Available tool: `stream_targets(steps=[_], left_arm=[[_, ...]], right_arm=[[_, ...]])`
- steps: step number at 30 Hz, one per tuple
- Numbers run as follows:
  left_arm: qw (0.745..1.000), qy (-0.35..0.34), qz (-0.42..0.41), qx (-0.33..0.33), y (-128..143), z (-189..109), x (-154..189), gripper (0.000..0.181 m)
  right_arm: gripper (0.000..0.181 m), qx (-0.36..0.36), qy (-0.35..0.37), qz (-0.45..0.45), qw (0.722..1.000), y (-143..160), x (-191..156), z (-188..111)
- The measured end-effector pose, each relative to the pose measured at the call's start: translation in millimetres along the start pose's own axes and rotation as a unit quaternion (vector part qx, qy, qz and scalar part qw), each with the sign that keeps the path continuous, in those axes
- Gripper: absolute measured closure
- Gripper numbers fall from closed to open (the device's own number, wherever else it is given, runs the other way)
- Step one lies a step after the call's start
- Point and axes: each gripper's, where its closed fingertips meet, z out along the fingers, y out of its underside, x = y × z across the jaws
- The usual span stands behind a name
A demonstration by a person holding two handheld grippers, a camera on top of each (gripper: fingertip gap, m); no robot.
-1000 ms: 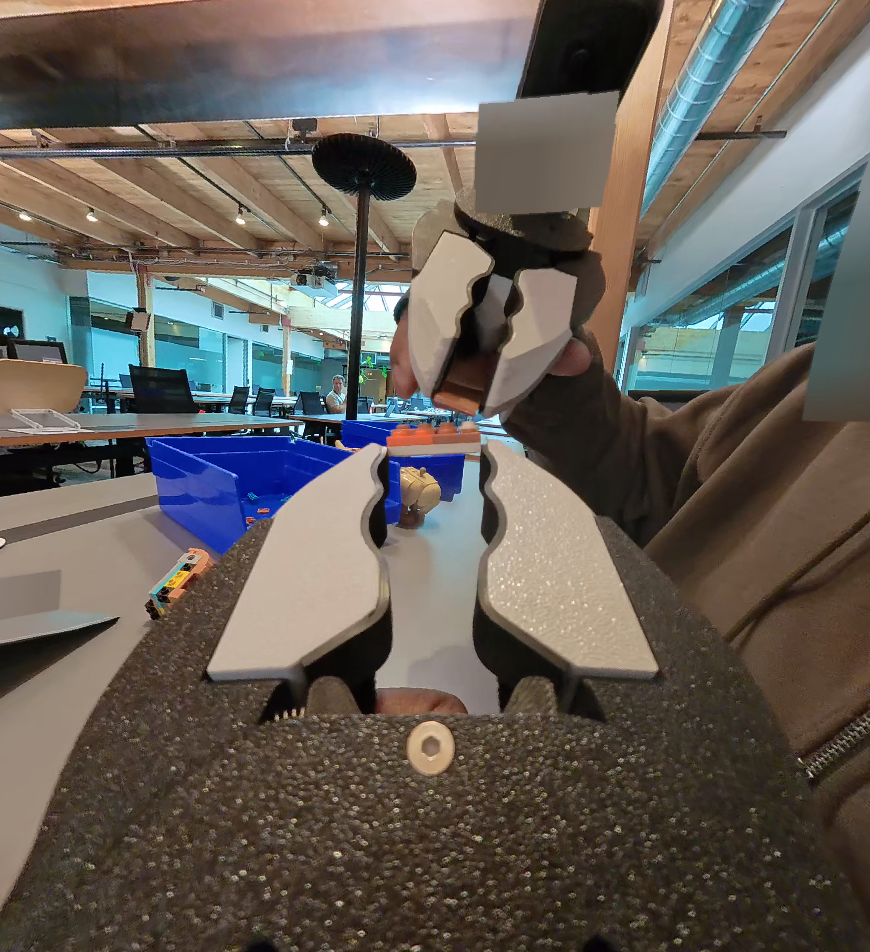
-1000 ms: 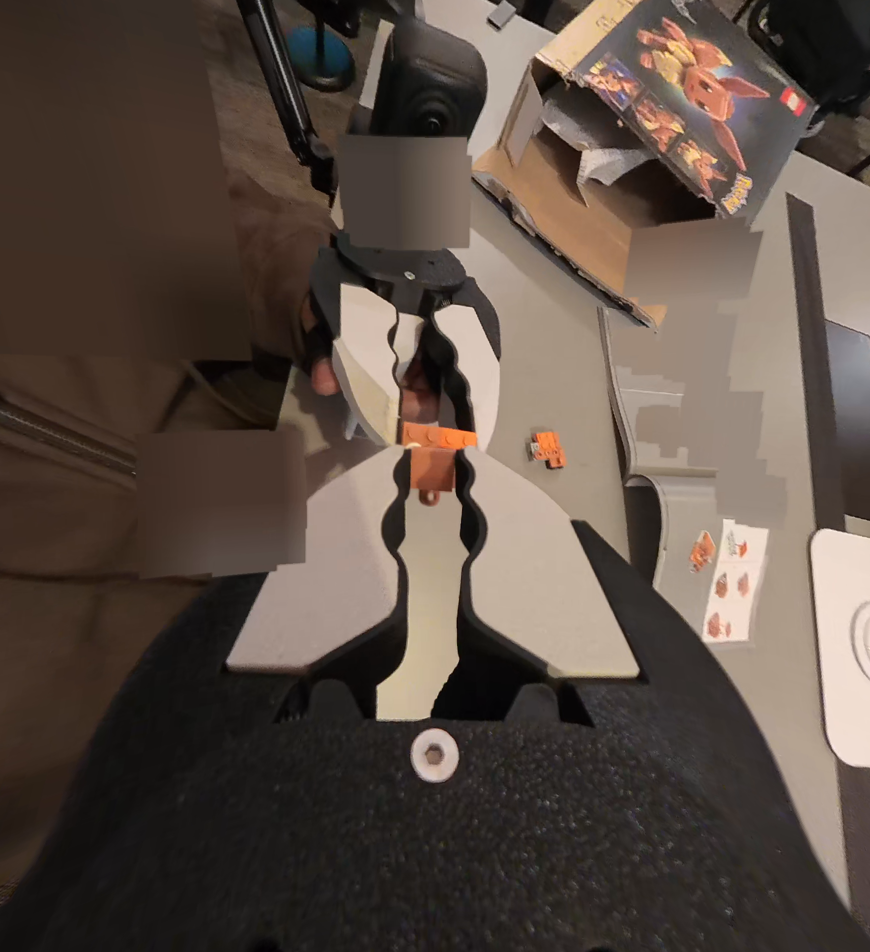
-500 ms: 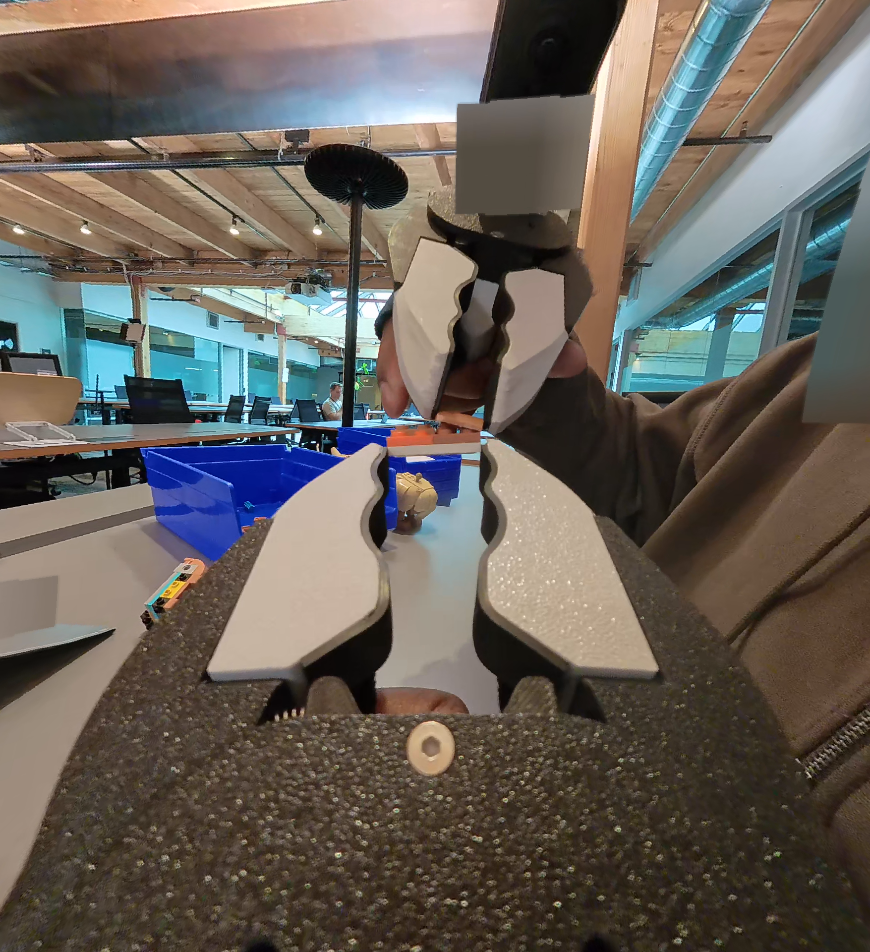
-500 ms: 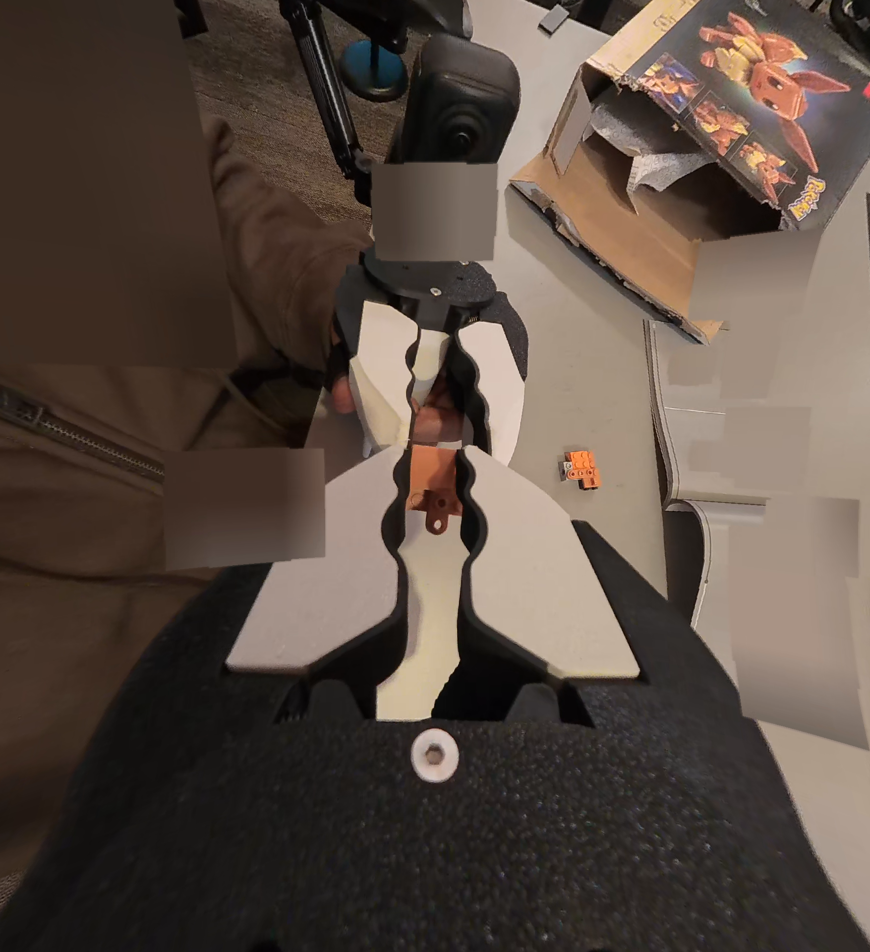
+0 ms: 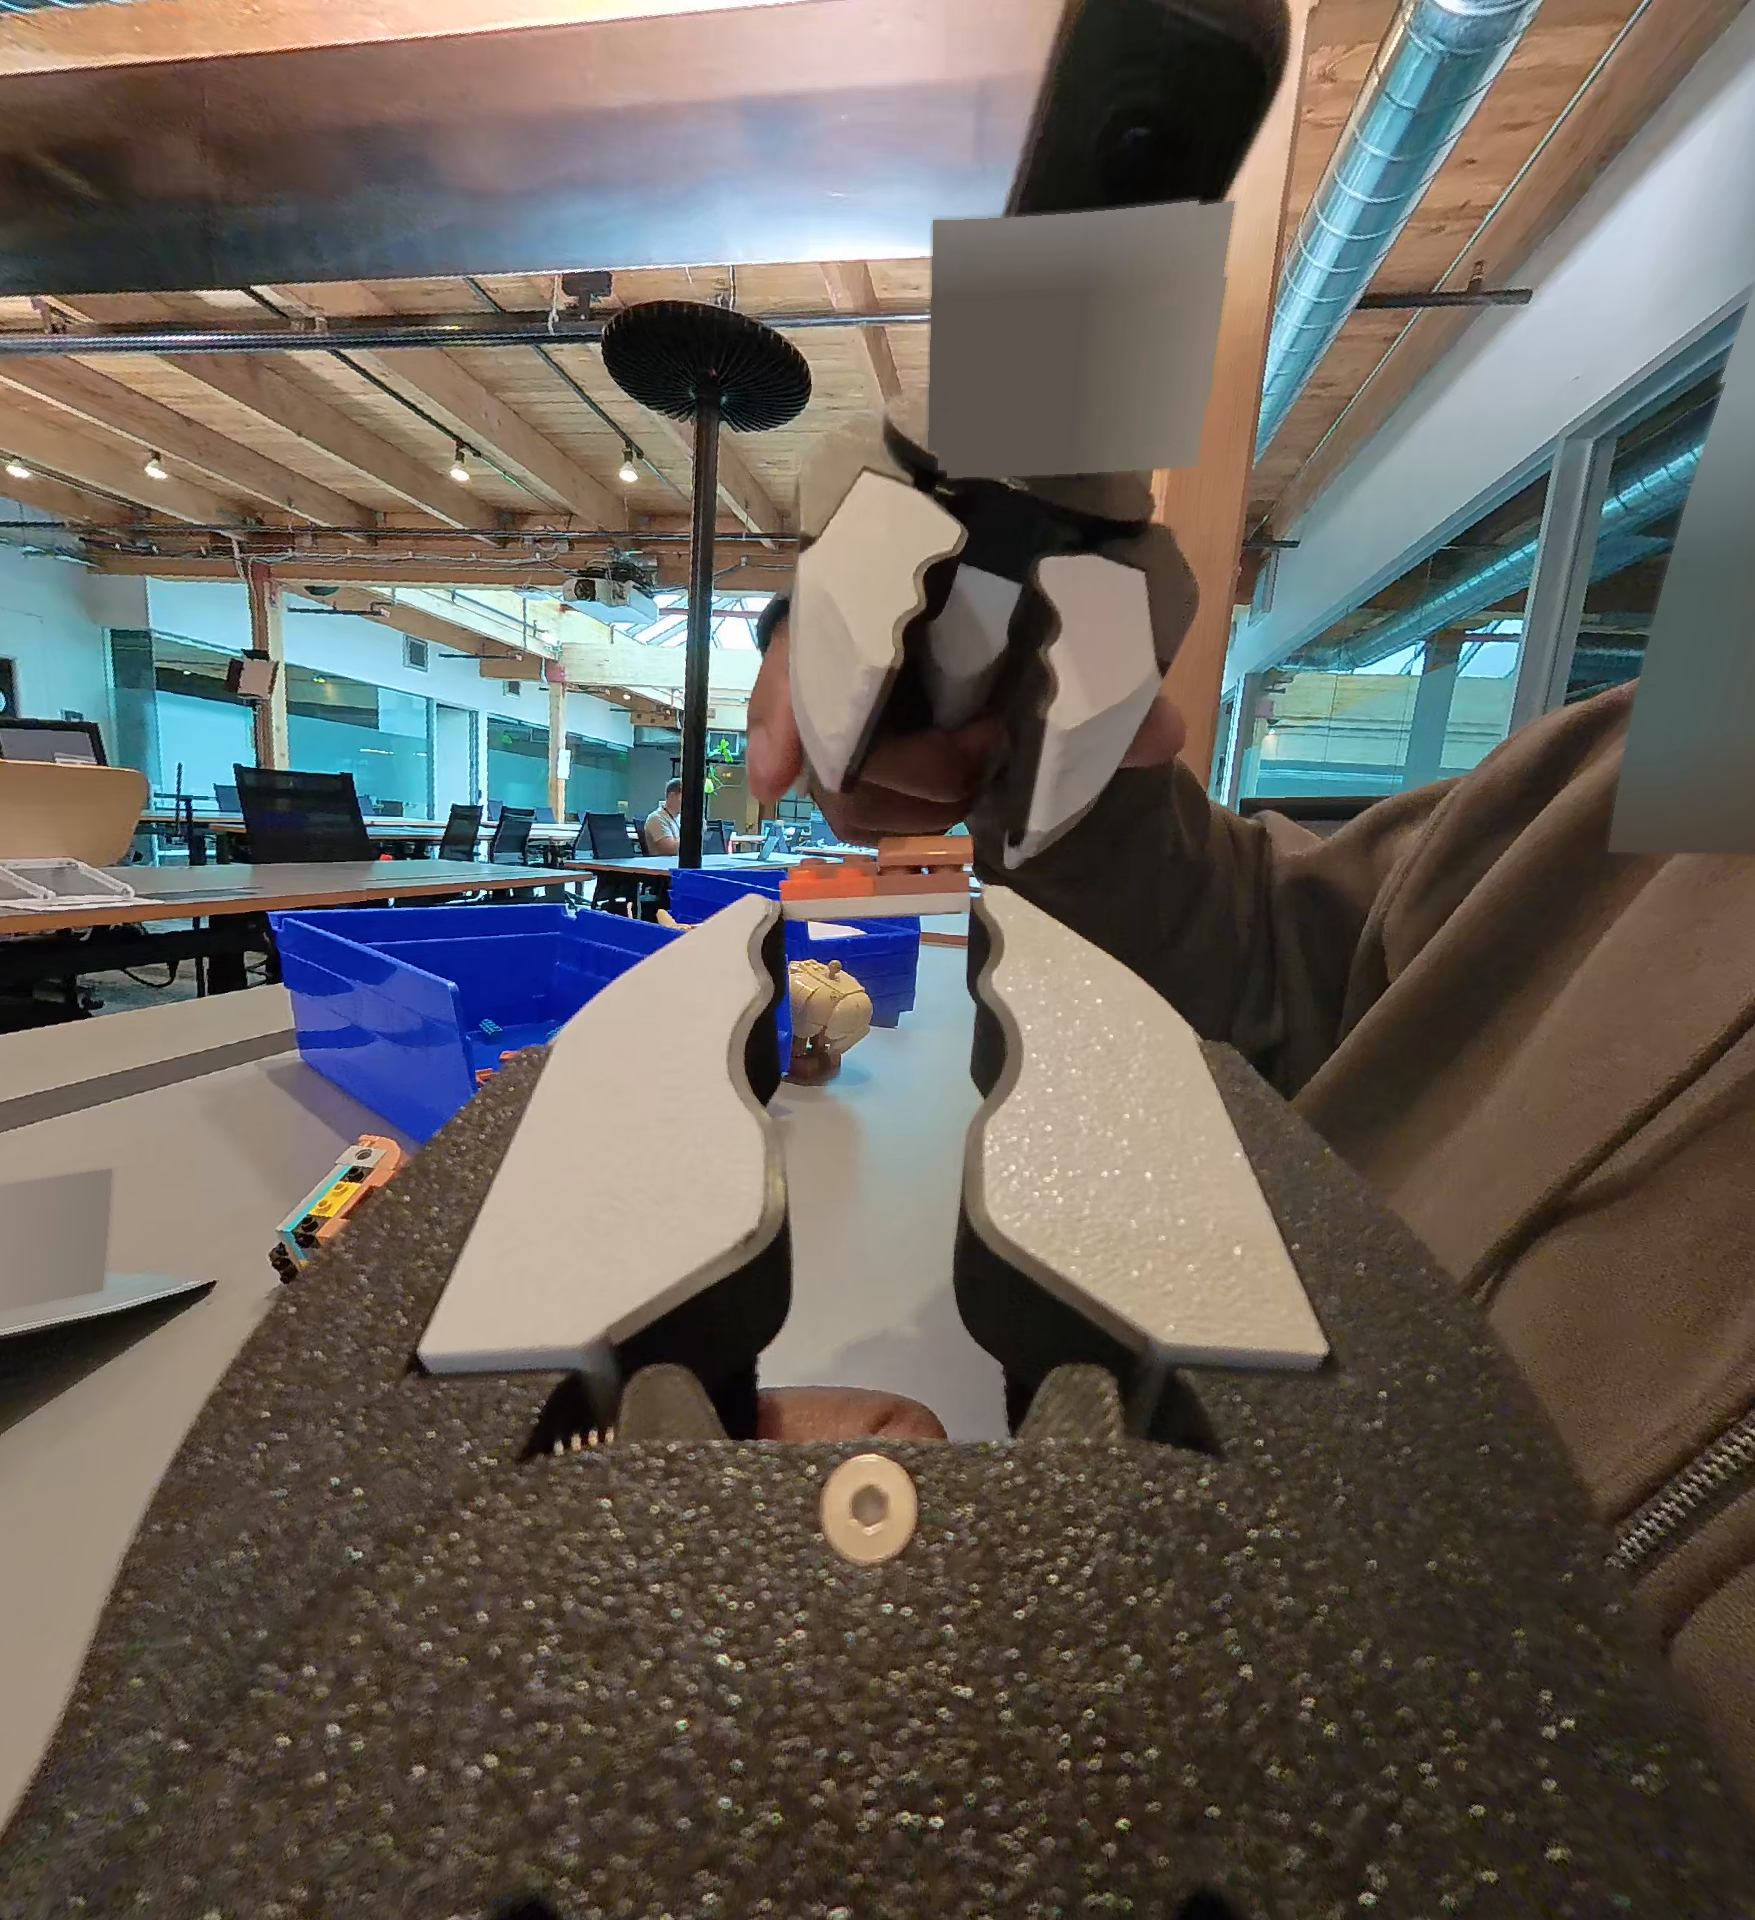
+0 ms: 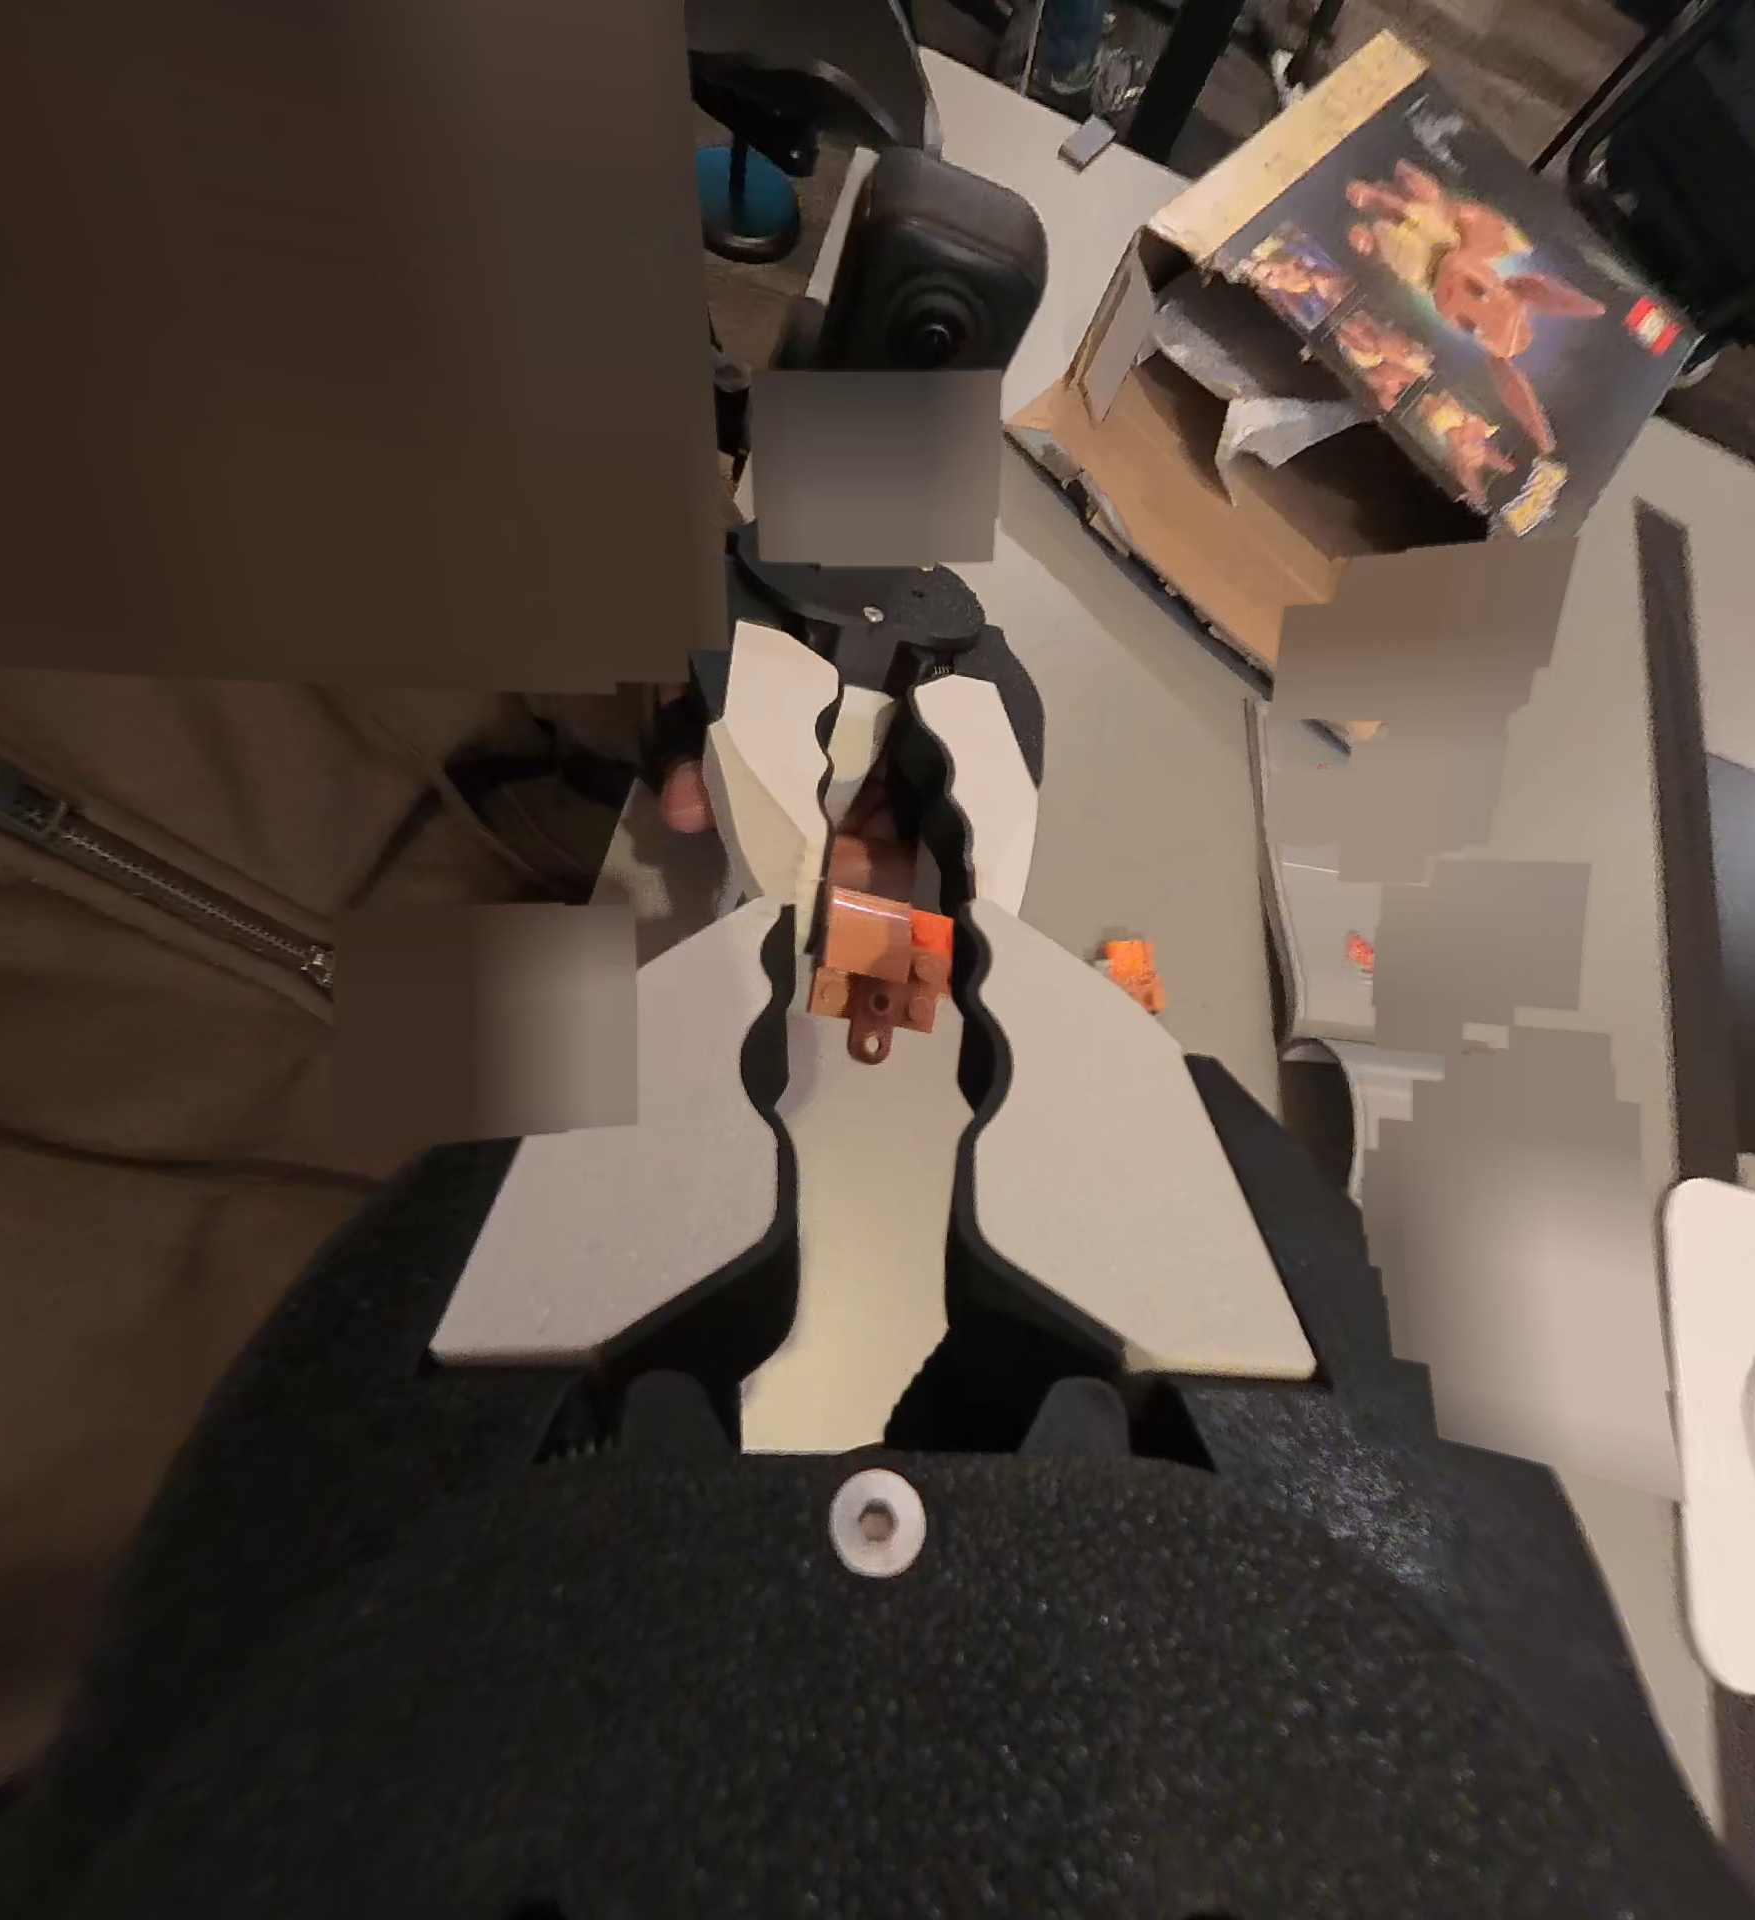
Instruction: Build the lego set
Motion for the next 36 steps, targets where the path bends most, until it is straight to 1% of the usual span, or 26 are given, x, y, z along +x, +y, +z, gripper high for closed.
stream_targets(steps=[2,5,7,9,12,14,19,24,26,29,33,36], left_arm=[[1.0,-0.001,-0.001,0.001,-0.3,-0.2,-0.6,0.148],[1.0,-0.001,-0.009,0.003,-1.1,-0.7,-1.6,0.148],[1.0,-0.001,-0.012,0.005,-1.8,-1.1,-2.3,0.148],[1.0,0.0,-0.014,0.006,-2.0,-1.1,-2.4,0.148],[1.0,0.001,-0.015,0.006,-1.7,-1.1,-2.0,0.148],[1.0,0.002,-0.018,0.007,-2.0,-1.3,-1.9,0.148],[1.0,0.005,-0.02,0.007,-1.9,-1.2,-1.6,0.148],[1.0,0.008,-0.023,0.009,-2.6,-1.3,-0.7,0.148],[1.0,0.01,-0.023,0.01,-2.7,-1.3,-0.3,0.148],[1.0,0.012,-0.022,0.008,-2.3,-1.3,0.6,0.148],[0.999,0.017,-0.025,0.01,-2.6,-1.3,2.0,0.148],[0.999,0.021,-0.029,0.003,-0.6,-0.7,2.7,0.148]], right_arm=[[0.149,0.008,0.032,-0.06,0.998,-0.7,-1.0,-2.0],[0.142,-0.013,0.088,-0.163,0.983,5.4,-4.5,-0.4],[0.141,-0.029,0.127,-0.223,0.966,8.3,-4.8,1.7],[0.141,-0.03,0.164,-0.274,0.947,6.3,-4.5,3.2],[0.142,-0.036,0.217,-0.332,0.917,3.4,0.5,5.1],[0.143,-0.039,0.241,-0.361,0.9,2.6,2.5,7.4],[0.145,-0.033,0.277,-0.407,0.87,0.4,4.5,10.1],[0.148,-0.038,0.295,-0.435,0.85,3.7,3.7,16.4],[0.153,-0.042,0.306,-0.445,0.84,5.1,4.8,18.2],[0.165,-0.035,0.329,-0.456,0.827,2.4,6.7,17.1],[0.166,-0.028,0.332,-0.46,0.823,1.7,5.3,16.8],[0.166,-0.022,0.32,-0.451,0.833,3.6,3.9,17.4]])
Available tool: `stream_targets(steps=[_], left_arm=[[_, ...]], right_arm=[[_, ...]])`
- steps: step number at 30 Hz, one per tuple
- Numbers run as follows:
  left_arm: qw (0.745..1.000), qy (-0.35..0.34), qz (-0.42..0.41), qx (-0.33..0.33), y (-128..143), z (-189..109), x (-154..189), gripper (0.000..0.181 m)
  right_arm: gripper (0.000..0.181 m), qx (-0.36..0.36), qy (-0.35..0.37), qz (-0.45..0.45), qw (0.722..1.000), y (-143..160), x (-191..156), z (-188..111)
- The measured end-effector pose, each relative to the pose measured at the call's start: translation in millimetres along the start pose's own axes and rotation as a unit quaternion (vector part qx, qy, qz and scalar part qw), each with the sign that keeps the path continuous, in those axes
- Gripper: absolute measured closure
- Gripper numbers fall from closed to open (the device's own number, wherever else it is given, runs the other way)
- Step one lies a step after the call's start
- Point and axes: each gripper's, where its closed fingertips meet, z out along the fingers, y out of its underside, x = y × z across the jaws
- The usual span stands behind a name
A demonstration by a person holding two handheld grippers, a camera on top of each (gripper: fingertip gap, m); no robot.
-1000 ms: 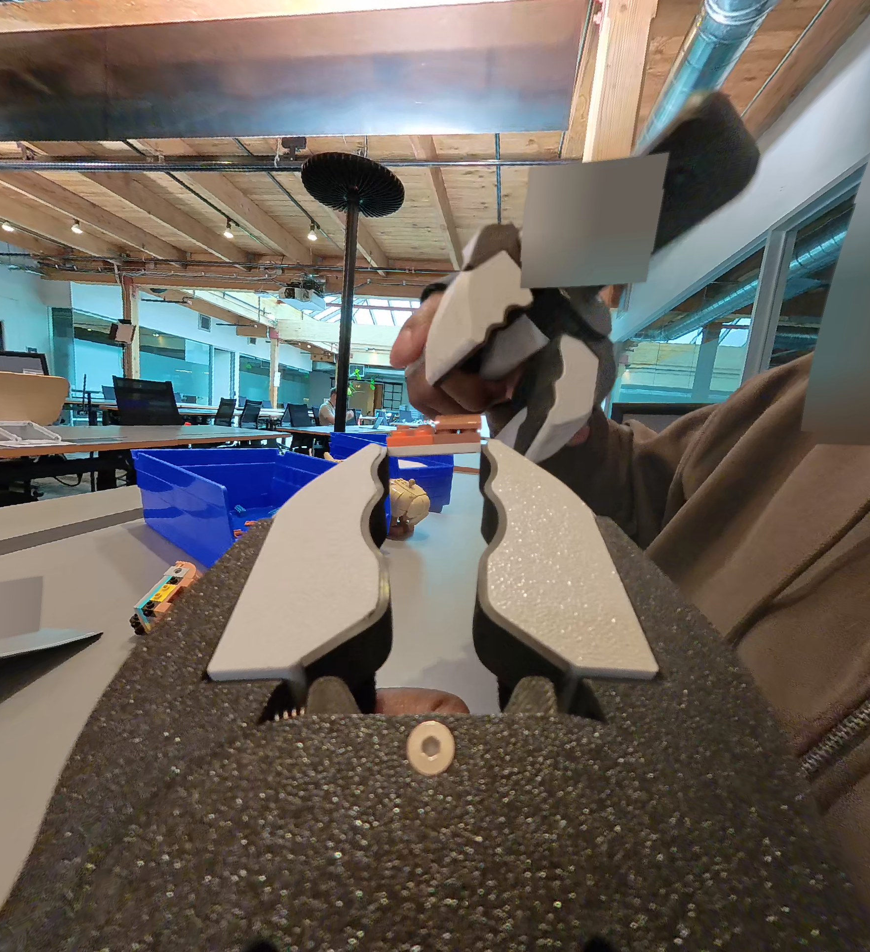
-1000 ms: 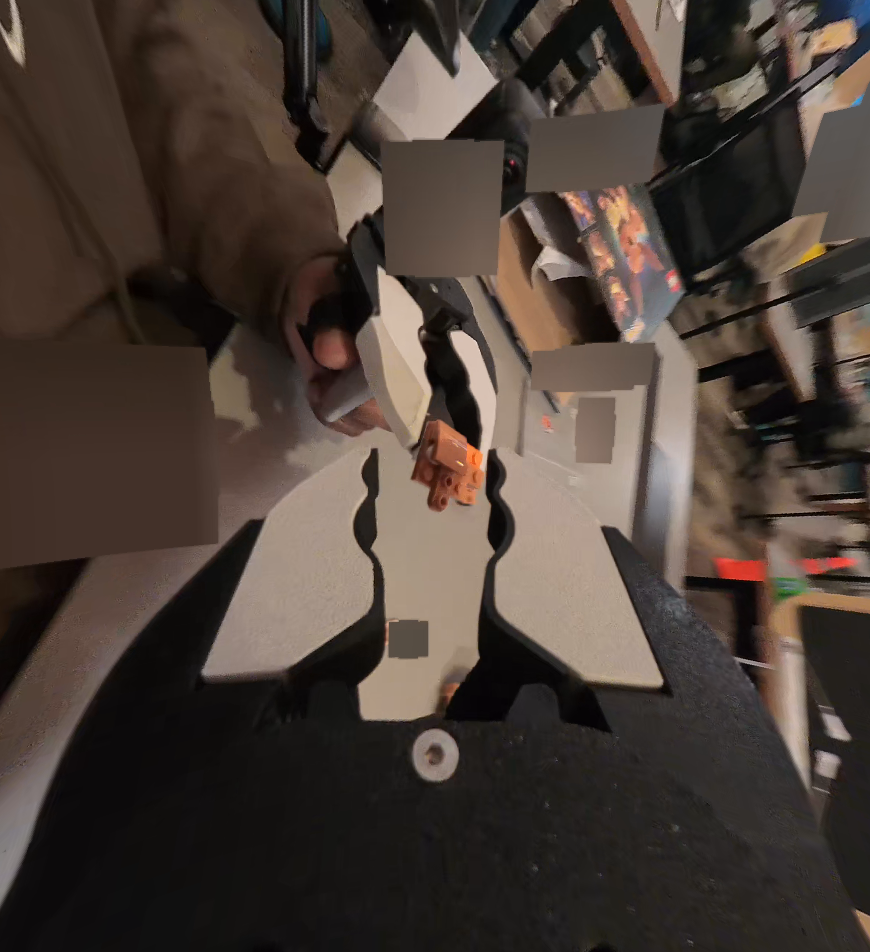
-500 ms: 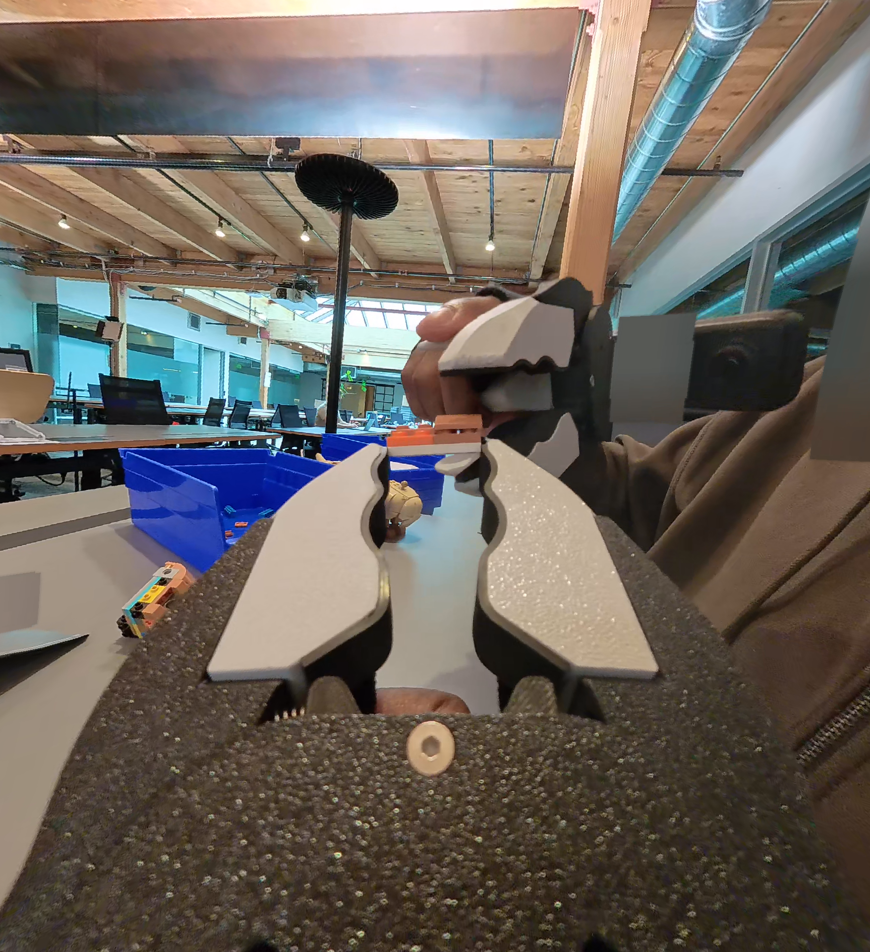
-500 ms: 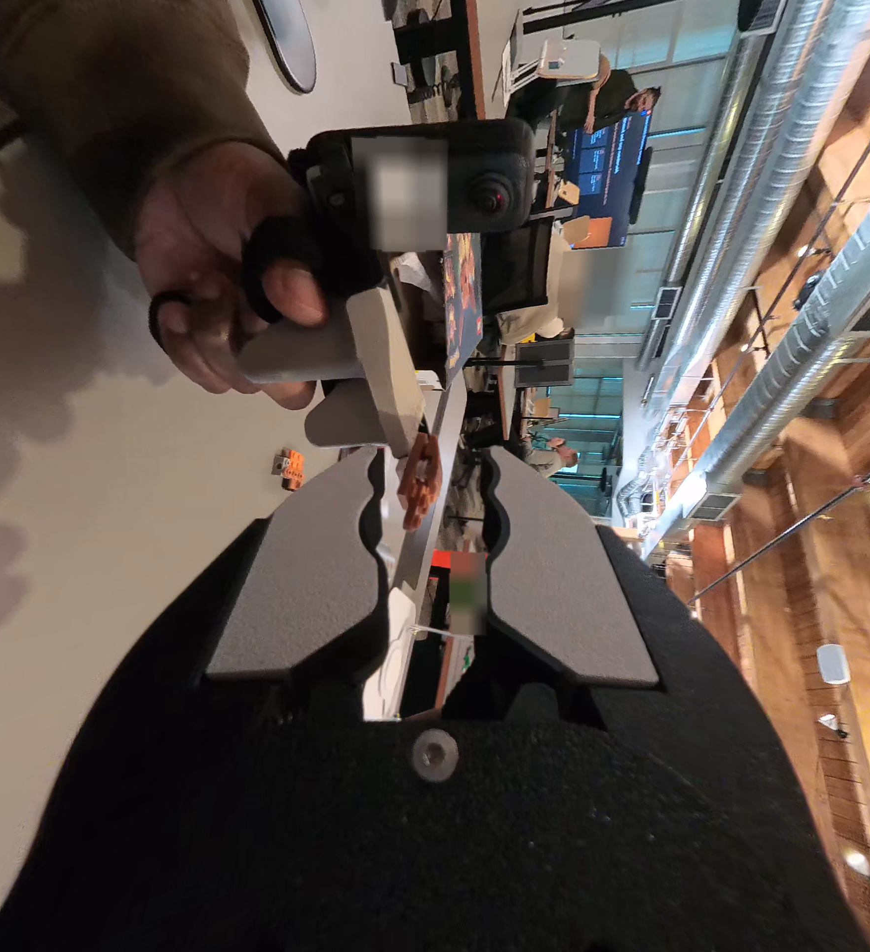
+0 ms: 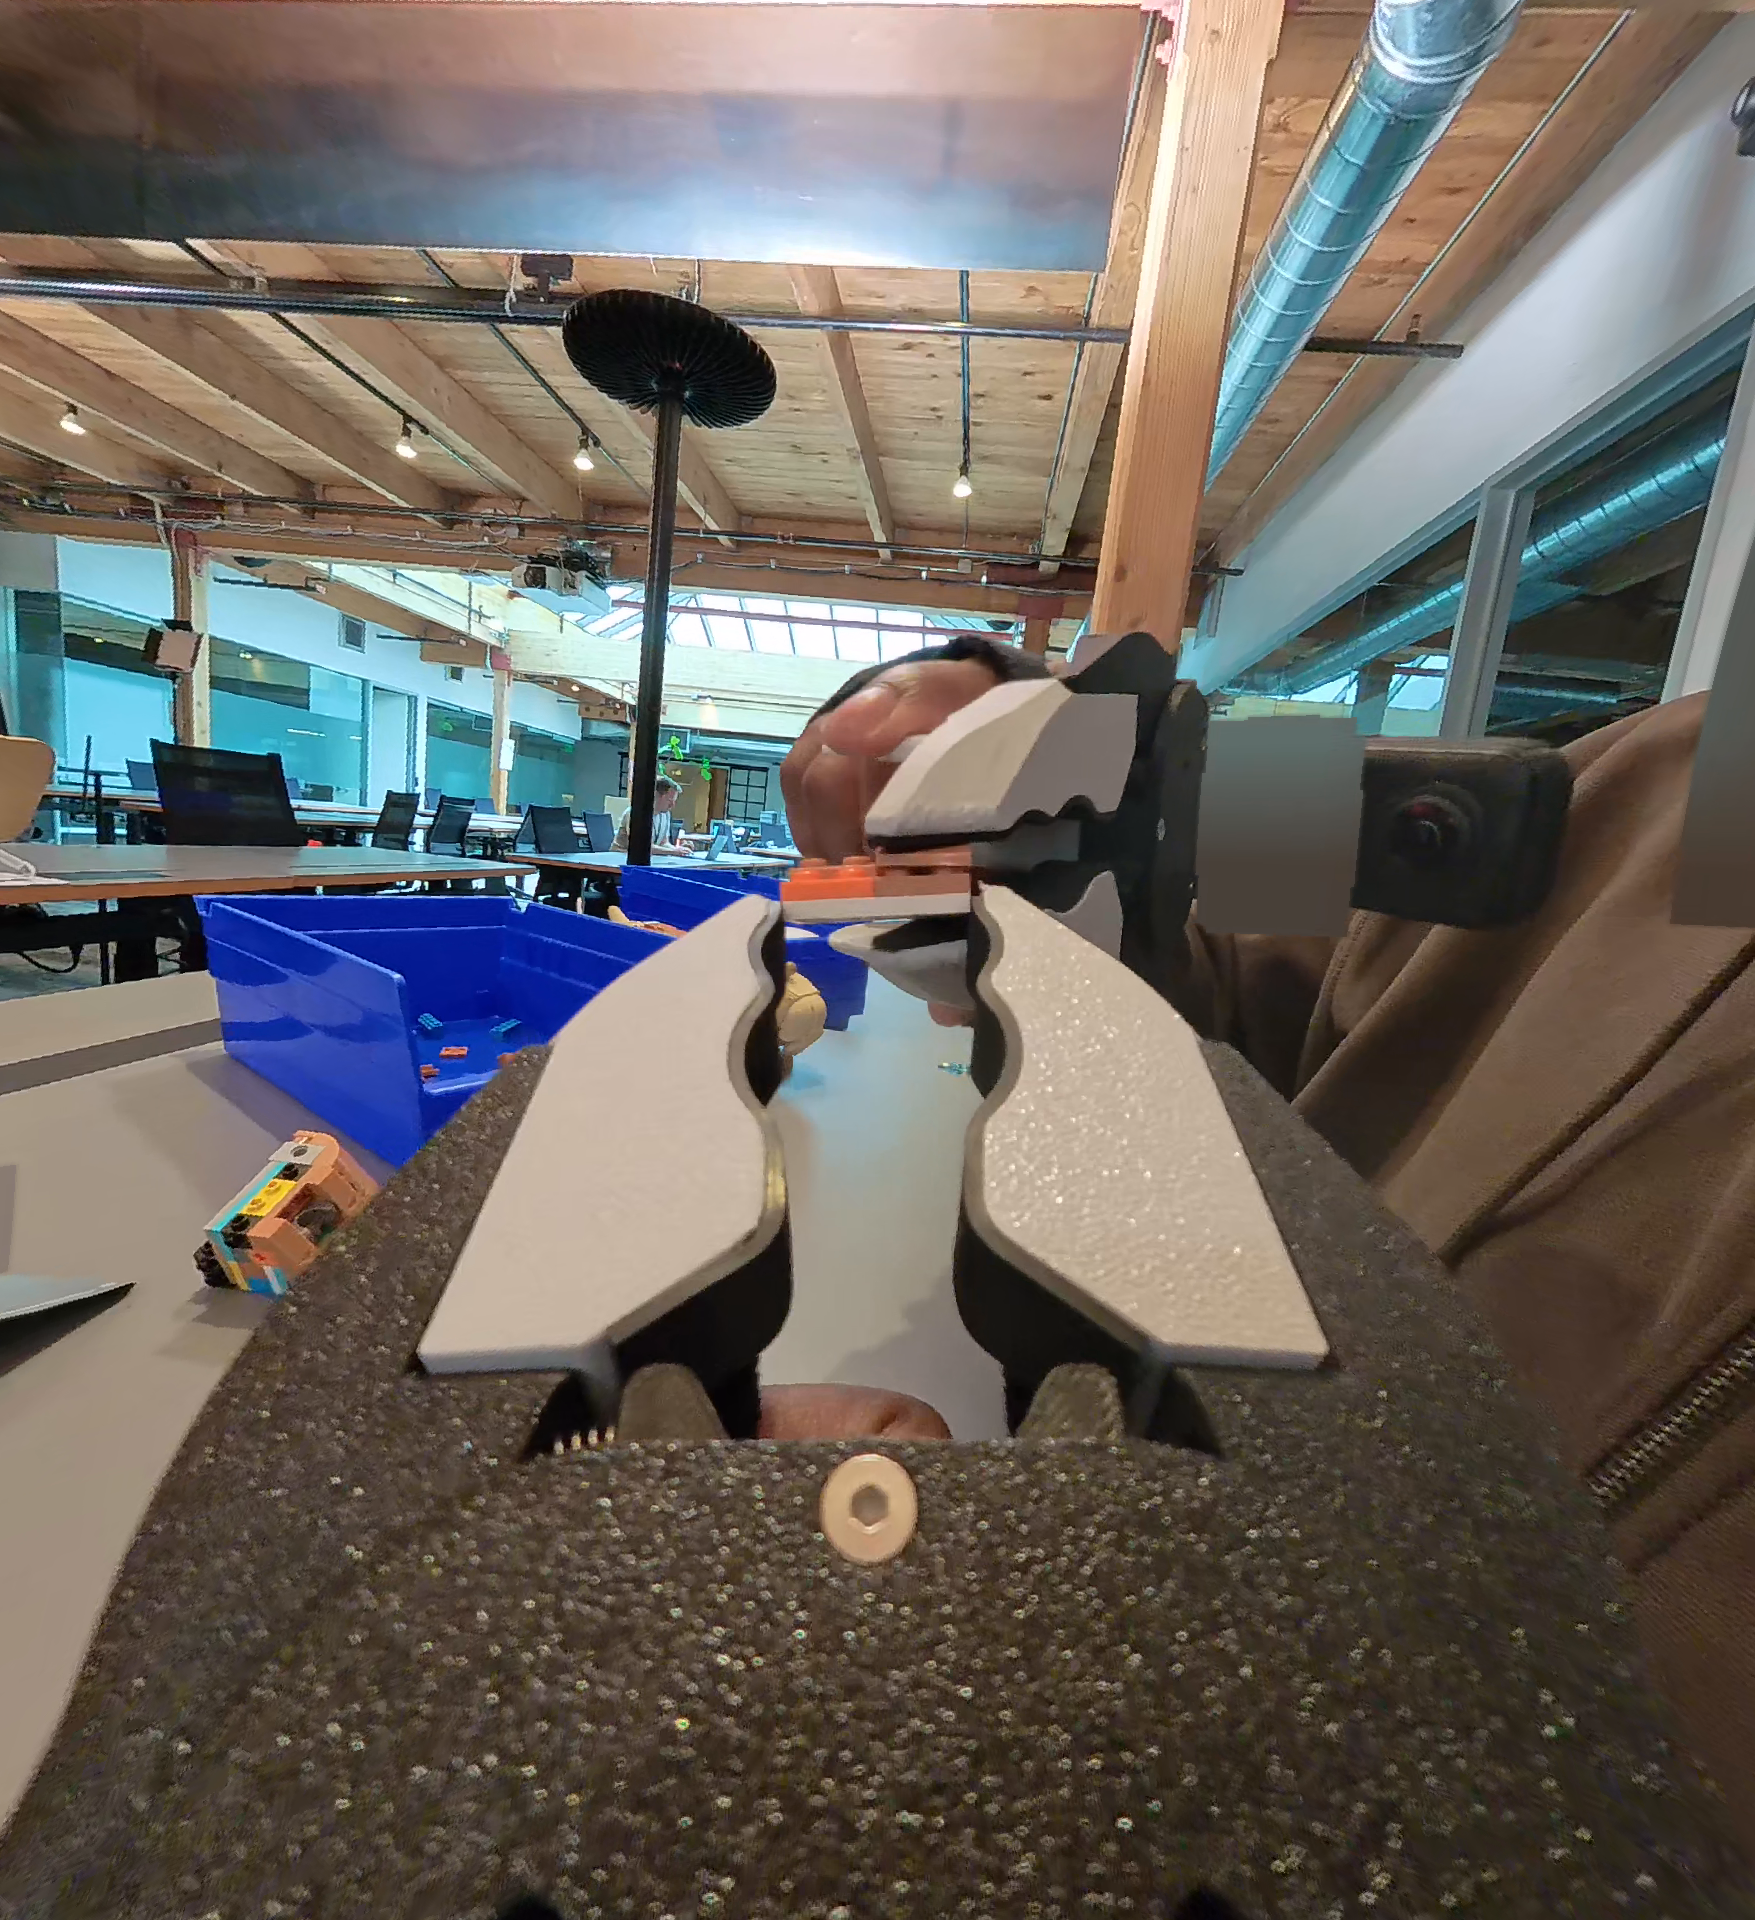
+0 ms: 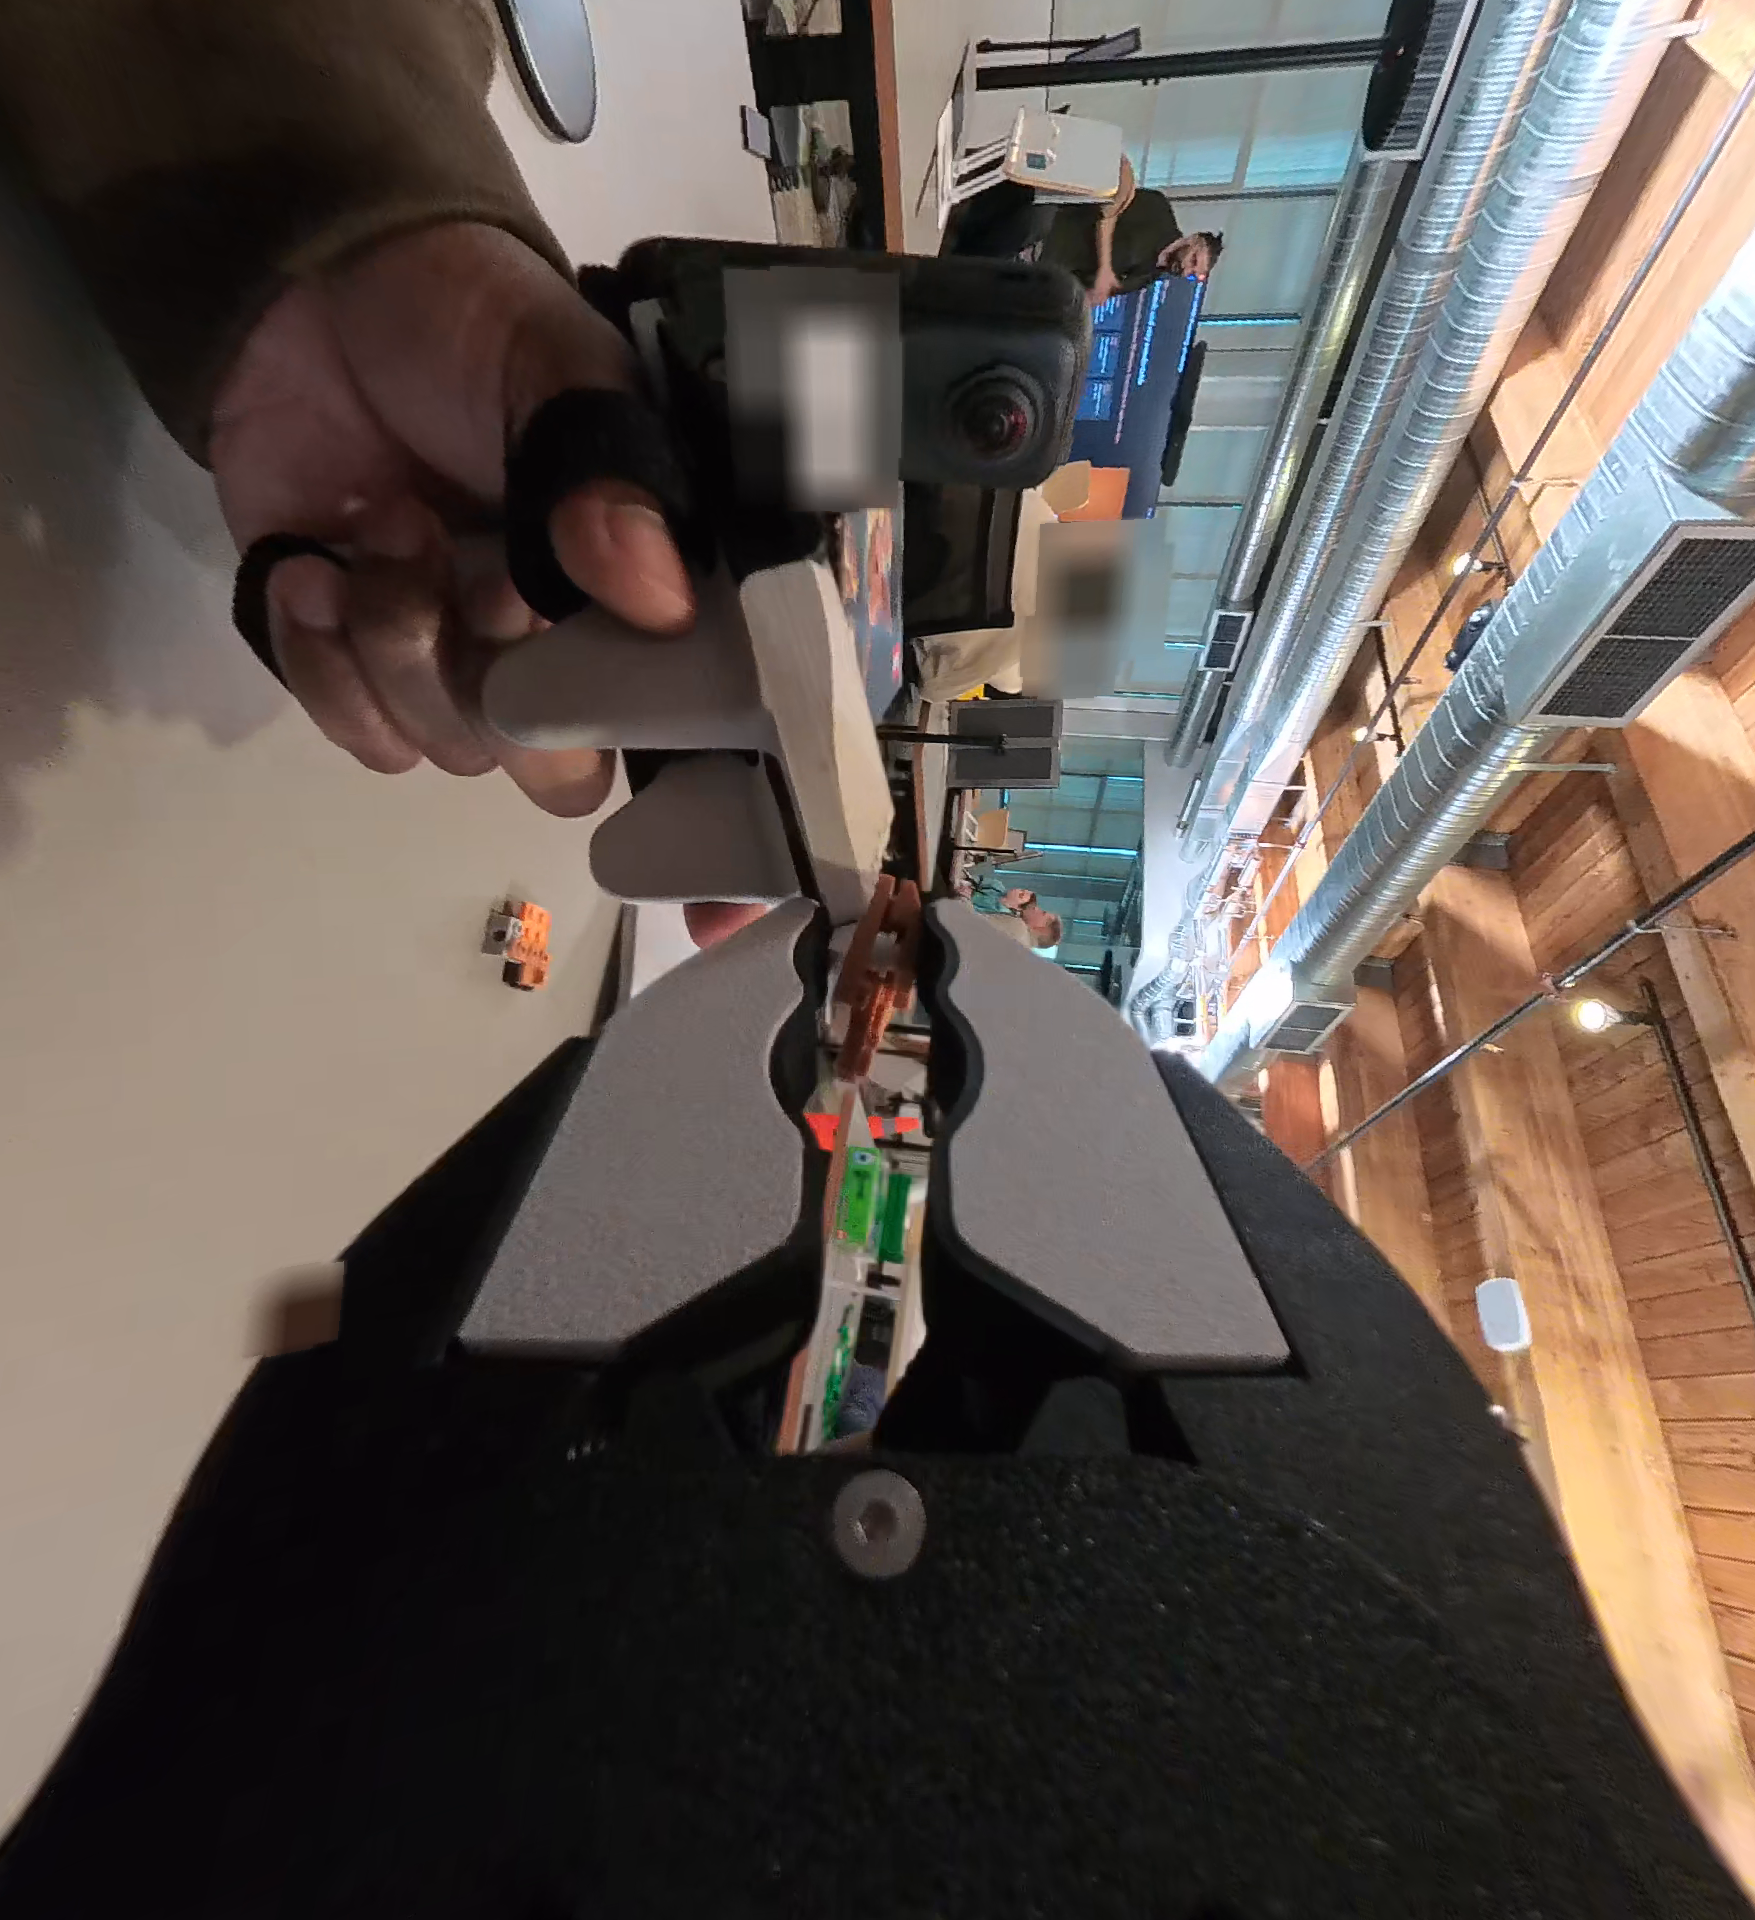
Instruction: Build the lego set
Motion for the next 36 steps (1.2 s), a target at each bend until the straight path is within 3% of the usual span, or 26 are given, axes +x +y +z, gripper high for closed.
stream_targets(steps=[28,36], left_arm=[[0.999,0.008,-0.038,-0.008,3.8,-0.5,-2.2,0.148],[1.0,-0.023,0.002,0.003,-3.4,-3.7,-7.5,0.145]], right_arm=[[0.167,-0.01,-0.023,0.011,1.0,3.6,-4.6,2.1],[0.167,0.007,-0.059,0.148,0.987,12.6,-9.6,2.9]])
